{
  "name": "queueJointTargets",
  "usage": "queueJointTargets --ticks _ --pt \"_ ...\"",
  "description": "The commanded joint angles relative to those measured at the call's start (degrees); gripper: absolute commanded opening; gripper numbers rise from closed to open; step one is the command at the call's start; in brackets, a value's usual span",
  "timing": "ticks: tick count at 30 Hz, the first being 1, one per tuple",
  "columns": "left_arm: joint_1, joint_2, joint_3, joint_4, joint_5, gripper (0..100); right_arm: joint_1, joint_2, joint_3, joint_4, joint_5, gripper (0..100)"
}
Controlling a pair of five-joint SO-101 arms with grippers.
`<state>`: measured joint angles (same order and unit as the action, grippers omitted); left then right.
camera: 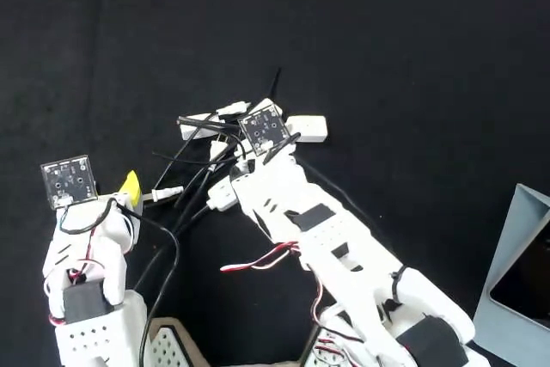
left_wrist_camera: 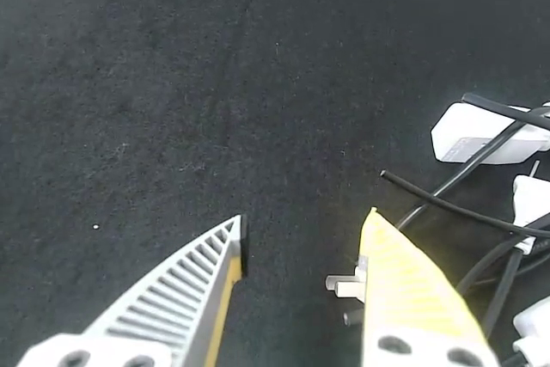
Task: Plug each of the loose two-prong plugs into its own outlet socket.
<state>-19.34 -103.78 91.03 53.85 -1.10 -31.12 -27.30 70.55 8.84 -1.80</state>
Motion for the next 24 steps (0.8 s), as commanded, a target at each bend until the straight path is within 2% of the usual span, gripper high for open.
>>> queueJointTargets --ticks 1,14,24 --pt "-0.3 -0.4 -0.3 -1.1 -0.5 22 -1.1 0.0 -2.6 1.5 -0.5 1.3" --pt "-0.3 -0.4 -0.2 -1.1 -0.5 22 -3.5 0.7 -2.2 2.8 1.0 1.3" --pt "-0.3 -0.4 -0.2 -1.1 -0.5 22 -3.4 12.9 -7.6 3.4 4.2 1.2"
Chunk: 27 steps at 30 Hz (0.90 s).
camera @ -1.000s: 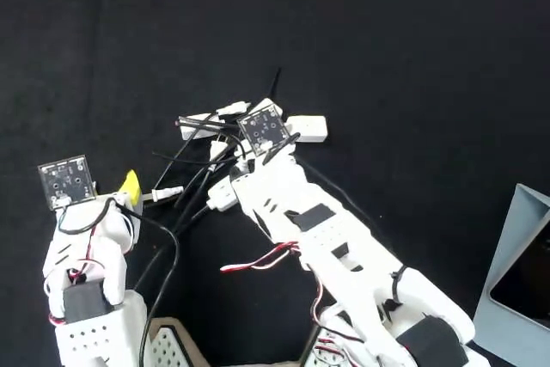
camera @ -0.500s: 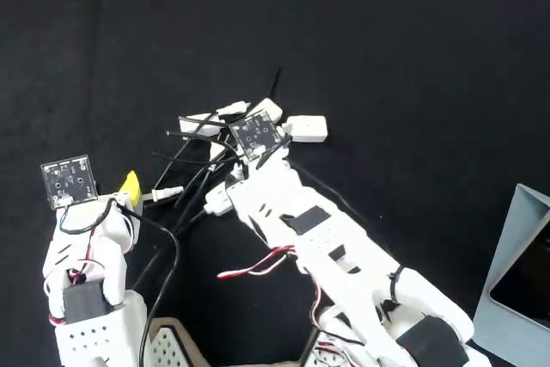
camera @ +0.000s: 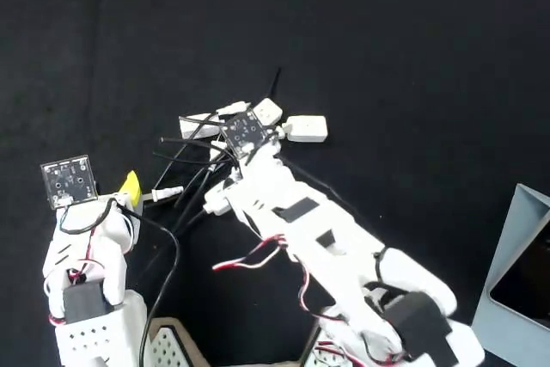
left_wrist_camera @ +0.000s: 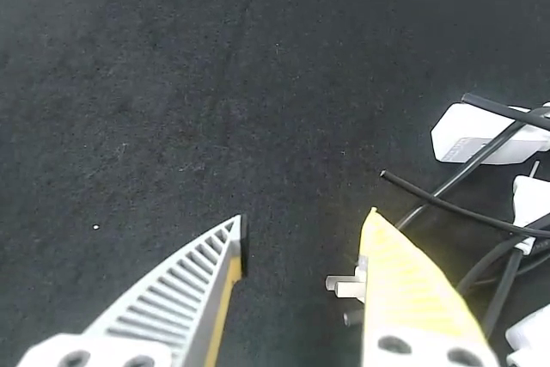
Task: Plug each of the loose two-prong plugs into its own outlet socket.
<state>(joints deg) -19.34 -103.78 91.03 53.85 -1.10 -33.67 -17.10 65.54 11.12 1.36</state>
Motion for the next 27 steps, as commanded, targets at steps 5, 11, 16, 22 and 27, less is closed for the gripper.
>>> queueJointTargets --ticks 5,11,16,22,27 --pt "-0.2 -0.4 -0.2 -1.1 -0.5 22 -0.9 3.1 -5.3 8.4 4.5 1.2" --pt "-0.2 -0.4 -0.2 -1.1 -0.5 22 -0.8 2.5 -6.0 10.9 4.9 1.2" --pt "-0.2 -0.4 0.7 -1.5 -0.5 22 3.2 -5.0 -10.2 12.0 4.9 1.2" --pt "-0.2 -0.4 0.7 -1.2 -0.5 22 5.0 -13.3 -22.2 23.6 4.6 1.3" --pt "-0.2 -0.4 0.7 -1.1 -0.5 22 6.5 -11.3 -33.1 23.7 4.6 1.3"
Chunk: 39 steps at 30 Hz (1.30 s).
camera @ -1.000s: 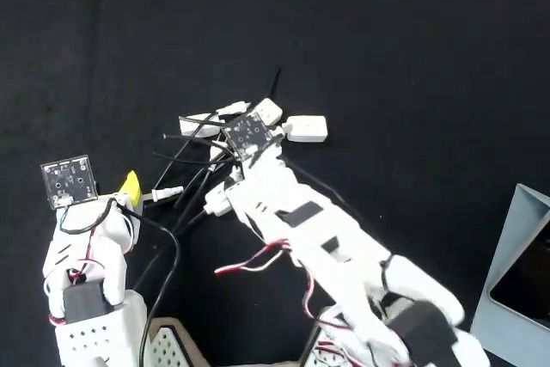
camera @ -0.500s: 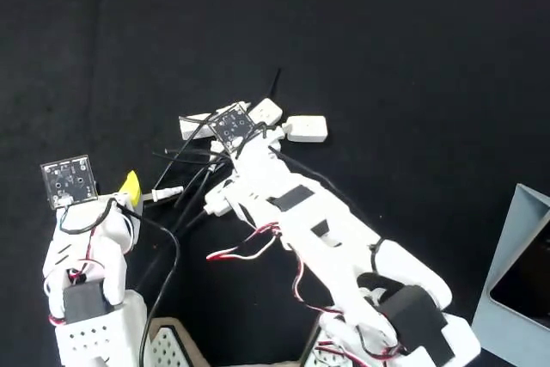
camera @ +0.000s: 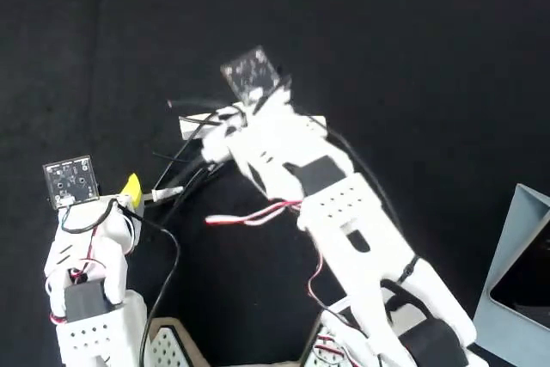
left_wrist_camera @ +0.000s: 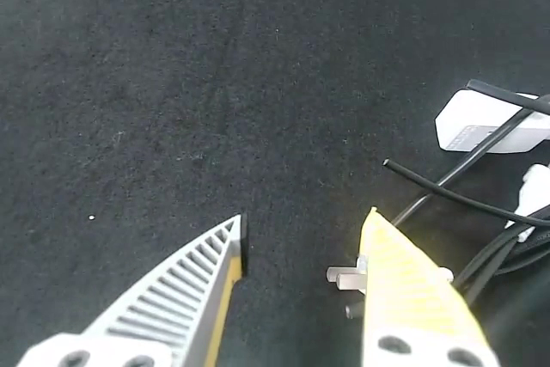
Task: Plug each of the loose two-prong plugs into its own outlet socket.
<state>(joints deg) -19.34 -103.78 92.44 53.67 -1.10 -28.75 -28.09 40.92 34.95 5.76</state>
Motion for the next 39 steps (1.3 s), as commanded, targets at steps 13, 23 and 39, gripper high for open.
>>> queueJointTargets --ticks 13,23,39 --pt "-0.2 -0.4 -0.7 -1.0 -0.5 22 9.9 29.2 -24.8 -22.1 0.1 1.5" --pt "-0.2 -0.4 0.2 -1.1 -0.5 22 9.8 49.5 -41.6 -16.5 -7.5 19.9" --pt "-0.1 -0.4 0.2 -1.1 -0.6 22 2.5 35.5 -45.1 24.5 -1.8 35.3"
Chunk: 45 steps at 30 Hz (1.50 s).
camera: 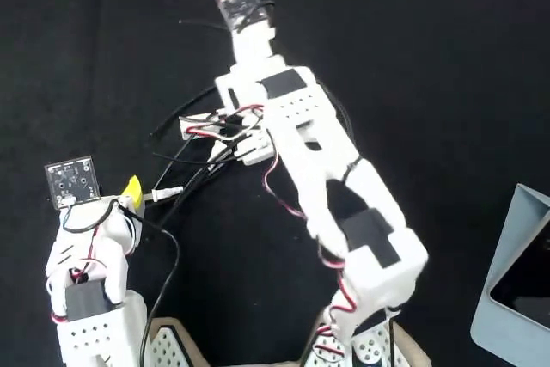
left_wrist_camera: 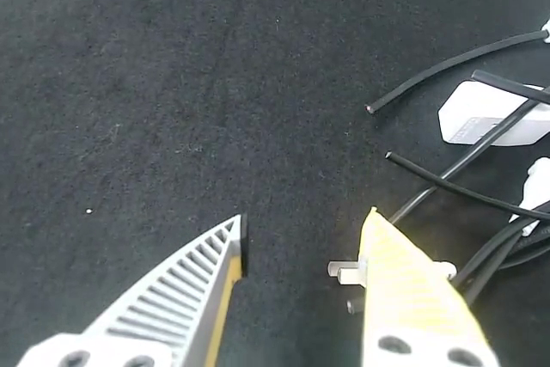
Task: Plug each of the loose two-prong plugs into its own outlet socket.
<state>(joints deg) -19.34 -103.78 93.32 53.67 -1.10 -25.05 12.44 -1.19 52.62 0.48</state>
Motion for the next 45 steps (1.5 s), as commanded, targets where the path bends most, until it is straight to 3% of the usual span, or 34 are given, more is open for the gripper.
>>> queueJointTargets --ticks 1,6,12,20,32,38,45 --pt "-0.1 -0.4 -0.7 -1.1 -0.6 22 -1.1 -5.2 -3.0 9.0 5.3 35.3" --pt "0.0 -0.4 -0.7 -1.1 -0.6 22 0.0 -5.1 -0.7 17.1 17.9 35.3" --pt "0.0 -0.4 -0.6 -1.0 -0.6 22 4.1 -2.6 1.9 18.1 35.9 35.3" --pt "0.1 -0.4 -0.6 -1.0 -0.6 22 6.4 2.7 1.1 18.1 48.0 35.3" --pt "0.2 -0.4 -0.6 -1.0 -0.6 23 5.3 6.8 1.1 17.6 51.2 35.3" --pt "0.2 -0.4 0.1 -1.3 -0.6 23 5.2 10.0 1.1 12.0 51.9 35.1" --pt "0.2 -0.4 0.2 -1.4 -0.6 23 5.1 9.9 1.1 10.0 52.0 15.8"
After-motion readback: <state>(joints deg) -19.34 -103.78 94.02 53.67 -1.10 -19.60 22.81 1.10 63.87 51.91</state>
